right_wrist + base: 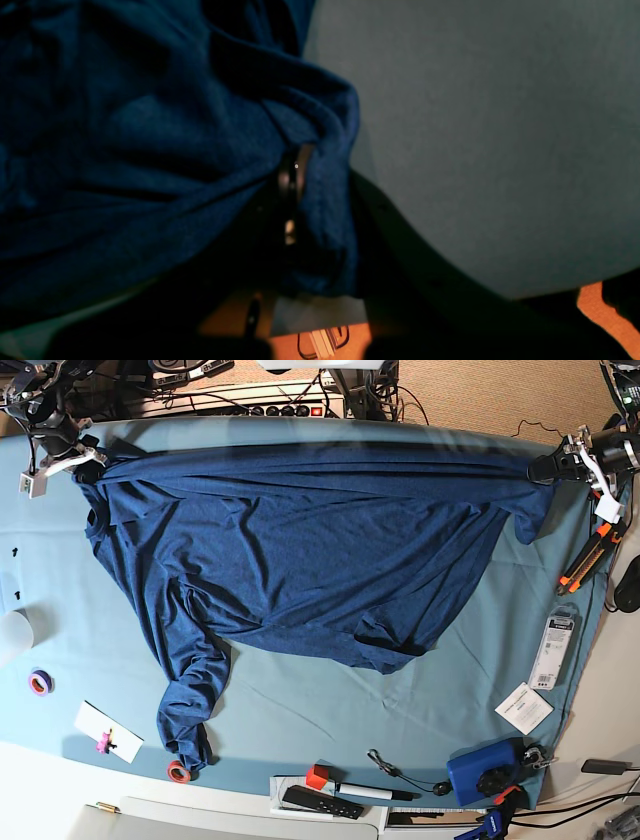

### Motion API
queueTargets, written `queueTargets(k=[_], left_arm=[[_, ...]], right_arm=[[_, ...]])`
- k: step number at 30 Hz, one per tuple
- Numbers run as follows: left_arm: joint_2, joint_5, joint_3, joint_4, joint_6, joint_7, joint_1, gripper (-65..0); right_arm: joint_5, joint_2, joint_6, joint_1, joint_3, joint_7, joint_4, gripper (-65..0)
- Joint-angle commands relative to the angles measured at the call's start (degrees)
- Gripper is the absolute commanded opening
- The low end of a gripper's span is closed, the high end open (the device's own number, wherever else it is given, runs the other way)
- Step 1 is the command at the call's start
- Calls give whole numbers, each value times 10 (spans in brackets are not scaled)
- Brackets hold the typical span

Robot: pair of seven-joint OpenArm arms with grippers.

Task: Layout the t-shirt on the table in an organized manner, then fold the t-shirt properly
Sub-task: 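Lift both held corners and pull them outward to spread the shirt, then open both grippers and release the shirt corners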

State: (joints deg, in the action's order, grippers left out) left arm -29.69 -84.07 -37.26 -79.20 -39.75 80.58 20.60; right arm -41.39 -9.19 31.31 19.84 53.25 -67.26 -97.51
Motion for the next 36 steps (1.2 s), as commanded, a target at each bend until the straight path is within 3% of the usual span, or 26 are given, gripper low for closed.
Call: queueTargets(k=[1, 3, 4, 6, 11, 15, 21, 29, 36], left_arm=[[-14, -9, -7, -7, -3, -6, -2, -650], [-14, -9, -7, -7, -3, -6, -6, -522], [-14, -9, -7, -7, -3, -6, -7, -467], [-14, -9, -7, -7, -3, -6, -8, -412], [-15, -9, -7, -7, -3, -6, -17, -395], [-15, -9, -7, -7, -3, -6, -19, -306], [-17, -9, -7, -8, -3, -6, -21, -298], [-17, -9, -7, -40, -3, -6, -31, -298], [-18, -9, -12, -42, -3, -6, -60, -298]], right_arm=[[1, -11, -1, 0, 5, 12, -6, -581], [1, -11, 0, 0, 5, 13, -6, -437], [1, -11, 0, 0, 5, 16, -6, -396], [1, -11, 0, 0, 5, 16, -6, -387], [1, -11, 0, 0, 5, 24, -6, -387], [1, -12, 0, 0, 5, 35, -6, -387], [1, -16, 0, 0, 5, 44, -7, -386], [10, -60, -3, -5, 12, 53, -7, -386], [20, -70, -3, -36, 27, 54, -7, -386]])
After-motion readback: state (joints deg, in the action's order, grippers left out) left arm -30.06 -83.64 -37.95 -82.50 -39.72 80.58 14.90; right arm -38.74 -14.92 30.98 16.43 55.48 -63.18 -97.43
